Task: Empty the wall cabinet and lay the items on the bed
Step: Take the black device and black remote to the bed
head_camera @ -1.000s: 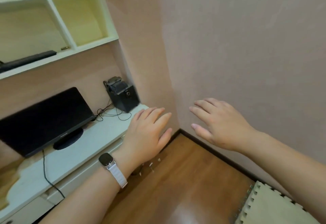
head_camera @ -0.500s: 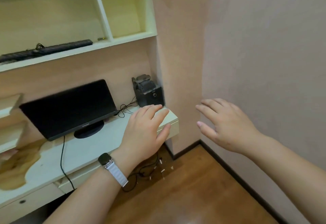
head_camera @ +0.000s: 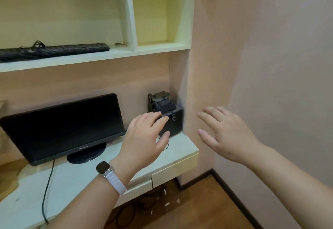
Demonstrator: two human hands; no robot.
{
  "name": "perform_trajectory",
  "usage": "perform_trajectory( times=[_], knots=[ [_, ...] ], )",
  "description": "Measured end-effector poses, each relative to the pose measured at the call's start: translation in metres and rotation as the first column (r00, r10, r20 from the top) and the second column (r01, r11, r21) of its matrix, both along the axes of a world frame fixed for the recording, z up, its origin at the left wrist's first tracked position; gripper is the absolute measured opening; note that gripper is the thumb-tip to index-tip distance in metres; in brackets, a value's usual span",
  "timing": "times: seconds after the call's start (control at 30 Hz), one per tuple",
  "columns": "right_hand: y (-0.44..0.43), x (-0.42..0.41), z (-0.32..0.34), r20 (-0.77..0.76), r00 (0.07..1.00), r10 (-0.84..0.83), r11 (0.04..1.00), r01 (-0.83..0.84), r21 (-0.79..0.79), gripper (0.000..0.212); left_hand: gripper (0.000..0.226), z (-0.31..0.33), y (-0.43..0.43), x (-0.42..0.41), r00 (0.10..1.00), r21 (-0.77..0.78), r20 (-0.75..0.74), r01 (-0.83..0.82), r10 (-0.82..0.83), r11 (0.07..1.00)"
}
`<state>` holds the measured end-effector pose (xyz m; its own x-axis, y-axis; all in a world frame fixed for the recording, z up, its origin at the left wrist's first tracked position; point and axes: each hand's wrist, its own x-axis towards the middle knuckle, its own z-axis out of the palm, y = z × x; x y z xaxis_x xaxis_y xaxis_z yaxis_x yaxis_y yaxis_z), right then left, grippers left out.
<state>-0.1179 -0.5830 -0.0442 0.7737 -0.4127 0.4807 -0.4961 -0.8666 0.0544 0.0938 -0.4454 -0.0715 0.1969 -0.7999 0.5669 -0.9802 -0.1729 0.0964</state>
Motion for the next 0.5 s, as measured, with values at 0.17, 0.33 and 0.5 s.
perform_trajectory(
  times=[0.17,0.33,0.5],
  knots=[
    [-0.035,0.040,-0.004,-0.003,1.000,0.000,1.000,0.000,-0.005,0.053,0.043,-0.006,-0.030,0.038,1.000,-0.016,-0.006,-0.003,0.003,1.000],
    [-0.085,0.076,-0.006,0.012,0.998,0.055,0.998,-0.055,0.004,0.054,0.043,-0.005,-0.071,0.065,0.999,-0.033,0.000,-0.033,0.033,0.999],
    [-0.152,0.117,0.000,0.084,0.987,0.134,0.991,-0.136,0.016,0.052,0.042,0.017,-0.125,0.091,0.994,-0.096,0.053,-0.092,0.098,0.991]
  ],
)
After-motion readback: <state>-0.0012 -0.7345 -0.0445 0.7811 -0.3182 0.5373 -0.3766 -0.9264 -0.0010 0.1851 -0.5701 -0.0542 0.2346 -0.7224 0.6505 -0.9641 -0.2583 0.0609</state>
